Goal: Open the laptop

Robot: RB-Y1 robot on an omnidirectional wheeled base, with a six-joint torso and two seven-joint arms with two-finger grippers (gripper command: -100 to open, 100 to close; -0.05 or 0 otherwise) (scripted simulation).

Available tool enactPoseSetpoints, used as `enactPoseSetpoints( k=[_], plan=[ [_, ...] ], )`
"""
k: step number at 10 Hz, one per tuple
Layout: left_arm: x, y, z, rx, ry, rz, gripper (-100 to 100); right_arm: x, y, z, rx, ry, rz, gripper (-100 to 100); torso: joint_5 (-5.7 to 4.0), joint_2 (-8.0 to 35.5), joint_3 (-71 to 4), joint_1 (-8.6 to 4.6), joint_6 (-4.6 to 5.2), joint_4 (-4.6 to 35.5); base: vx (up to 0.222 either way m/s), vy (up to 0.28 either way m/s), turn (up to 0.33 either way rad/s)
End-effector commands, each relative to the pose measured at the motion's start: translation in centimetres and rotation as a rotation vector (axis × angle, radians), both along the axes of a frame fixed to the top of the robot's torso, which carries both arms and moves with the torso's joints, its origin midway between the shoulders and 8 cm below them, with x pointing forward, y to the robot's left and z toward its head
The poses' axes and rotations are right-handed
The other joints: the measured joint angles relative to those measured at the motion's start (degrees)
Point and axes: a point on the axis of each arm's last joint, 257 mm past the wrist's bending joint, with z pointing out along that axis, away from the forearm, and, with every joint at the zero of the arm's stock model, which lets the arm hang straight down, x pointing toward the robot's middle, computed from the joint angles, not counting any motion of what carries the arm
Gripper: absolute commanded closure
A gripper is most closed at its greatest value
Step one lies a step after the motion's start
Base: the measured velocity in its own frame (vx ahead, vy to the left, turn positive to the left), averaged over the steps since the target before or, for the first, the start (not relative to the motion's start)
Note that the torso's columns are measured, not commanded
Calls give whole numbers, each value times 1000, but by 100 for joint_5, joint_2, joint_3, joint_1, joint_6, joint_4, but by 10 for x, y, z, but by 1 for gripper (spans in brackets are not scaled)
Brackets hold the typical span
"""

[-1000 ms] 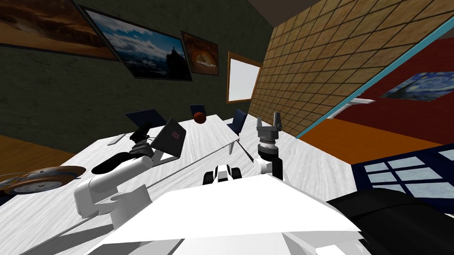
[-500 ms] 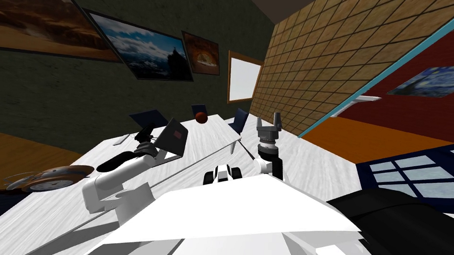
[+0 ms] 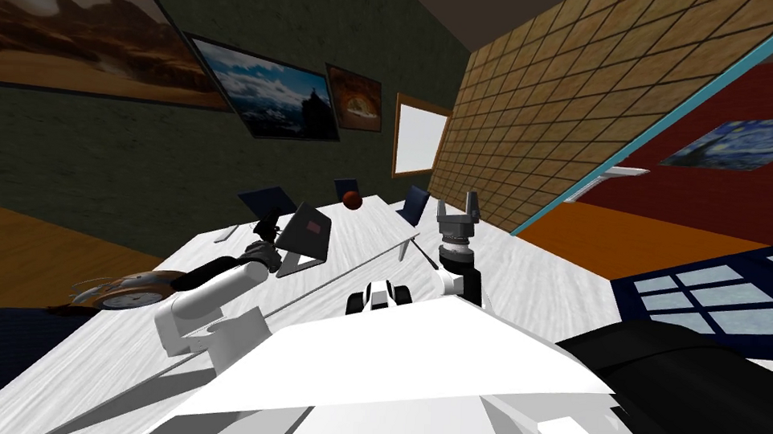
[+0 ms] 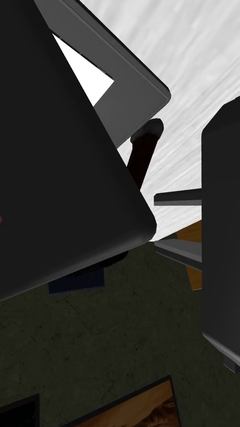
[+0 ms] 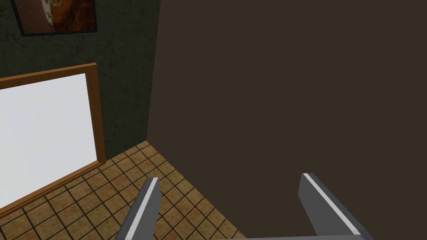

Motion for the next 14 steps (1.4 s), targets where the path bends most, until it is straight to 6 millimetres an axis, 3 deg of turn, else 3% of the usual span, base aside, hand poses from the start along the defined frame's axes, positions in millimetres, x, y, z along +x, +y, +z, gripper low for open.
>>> enactPoseSetpoints(
  k=[1,8,9,11,12,14],
  plan=[
    [14,-17,-25,-112,-20,-15,100,0,0,0,0,0,0,0,-3,4,3,-4,15,1,-50,164,44],
    [43,-62,-78,-380,-59,-30,100,0,0,0,0,0,0,0,-12,28,15,-14,11,15,-50,126,31],
    [40,-57,-74,-350,-55,-29,100,0,0,0,0,0,0,0,-17,36,19,-14,7,21,-29,56,4],
    [50,-72,-92,-424,-75,-39,100,0,0,0,0,0,0,0,-27,37,19,-34,9,25,-28,76,-2],
    [39,-65,-78,-405,-64,-30,-100,0,0,0,0,0,0,0,-21,39,21,-14,10,27,0,45,-38],
    [36,-63,-72,-406,-64,-28,-100,0,0,0,0,0,0,0,-23,29,15,-33,1,19,26,-17,-8]
  ],
)
